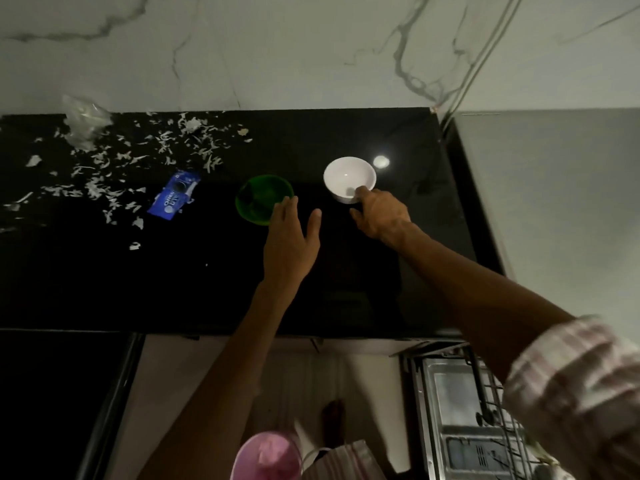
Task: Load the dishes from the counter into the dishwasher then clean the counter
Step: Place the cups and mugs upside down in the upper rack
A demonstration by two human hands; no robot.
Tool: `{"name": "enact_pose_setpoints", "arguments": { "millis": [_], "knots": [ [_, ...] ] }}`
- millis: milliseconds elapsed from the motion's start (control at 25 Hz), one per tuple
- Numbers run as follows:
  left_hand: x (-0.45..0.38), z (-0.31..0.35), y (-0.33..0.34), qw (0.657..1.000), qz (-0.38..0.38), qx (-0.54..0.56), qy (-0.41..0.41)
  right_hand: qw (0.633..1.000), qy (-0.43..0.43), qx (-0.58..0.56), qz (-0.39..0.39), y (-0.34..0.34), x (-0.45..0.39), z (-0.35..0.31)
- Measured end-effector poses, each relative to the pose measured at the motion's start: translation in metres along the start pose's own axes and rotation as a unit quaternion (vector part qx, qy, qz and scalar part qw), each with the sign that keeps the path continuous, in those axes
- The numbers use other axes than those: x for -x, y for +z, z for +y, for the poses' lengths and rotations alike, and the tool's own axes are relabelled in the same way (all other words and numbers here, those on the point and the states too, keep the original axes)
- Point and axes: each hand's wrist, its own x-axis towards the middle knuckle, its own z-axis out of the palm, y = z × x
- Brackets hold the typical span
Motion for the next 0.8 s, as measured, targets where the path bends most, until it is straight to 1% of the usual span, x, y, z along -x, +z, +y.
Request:
{"name": "enact_pose_setpoints", "arguments": {
  "millis": [120, 200, 360, 480, 600, 680, 760, 800],
  "knots": [
    [-0.008, -0.005, 0.001, 1.0, -0.002, 0.01, 0.015, 0.999, 0.035, -0.011, 0.011, 0.005, -0.01, -0.004],
    [-0.006, -0.004, 0.008, 0.999, -0.018, 0.019, 0.021, 0.999, 0.034, -0.029, 0.019, 0.007, -0.003, -0.002],
    [0.005, 0.01, 0.029, 0.994, -0.036, 0.06, 0.078, 0.995, 0.029, -0.094, 0.025, 0.008, 0.039, 0.012],
    [0.022, 0.021, 0.042, 0.986, -0.074, 0.094, 0.115, 0.988, 0.02, -0.144, 0.053, 0.012, 0.082, 0.021],
    [0.045, 0.03, 0.044, 0.972, -0.127, 0.109, 0.167, 0.973, 0.029, -0.213, 0.085, 0.006, 0.133, 0.041],
    [0.062, 0.038, 0.045, 0.954, -0.164, 0.151, 0.199, 0.961, 0.03, -0.252, 0.106, -0.001, 0.17, 0.055],
    [0.088, 0.053, 0.049, 0.931, -0.203, 0.232, 0.194, 0.944, 0.038, -0.297, 0.14, -0.008, 0.212, 0.07],
    [0.102, 0.062, 0.05, 0.922, -0.219, 0.269, 0.172, 0.933, 0.046, -0.321, 0.159, -0.011, 0.232, 0.075]
  ]
}}
